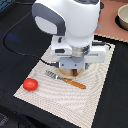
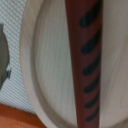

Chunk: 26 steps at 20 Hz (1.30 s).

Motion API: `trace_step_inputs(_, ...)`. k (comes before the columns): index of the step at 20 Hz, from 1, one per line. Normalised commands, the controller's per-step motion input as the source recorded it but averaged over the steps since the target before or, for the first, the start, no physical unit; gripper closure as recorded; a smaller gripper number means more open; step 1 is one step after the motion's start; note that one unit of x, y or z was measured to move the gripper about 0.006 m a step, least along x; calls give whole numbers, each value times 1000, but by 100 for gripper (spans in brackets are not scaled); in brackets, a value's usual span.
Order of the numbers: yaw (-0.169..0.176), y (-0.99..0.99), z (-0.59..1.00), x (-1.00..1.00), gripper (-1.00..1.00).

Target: Interact with the objects in diverse but meaningful ways.

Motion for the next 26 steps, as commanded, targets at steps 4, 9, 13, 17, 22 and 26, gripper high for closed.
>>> trace_step_inputs(4,0,168,6,0,-100)
trace_step_inputs(9,0,86,-41,0,-100)
trace_step_inputs(13,0,69,-145,0,-100)
trace_step_inputs(17,7,0,-360,-146,-100)
trace_step_inputs(22,1,0,-295,-184,-100)
trace_step_inputs(26,0,0,-234,-146,100)
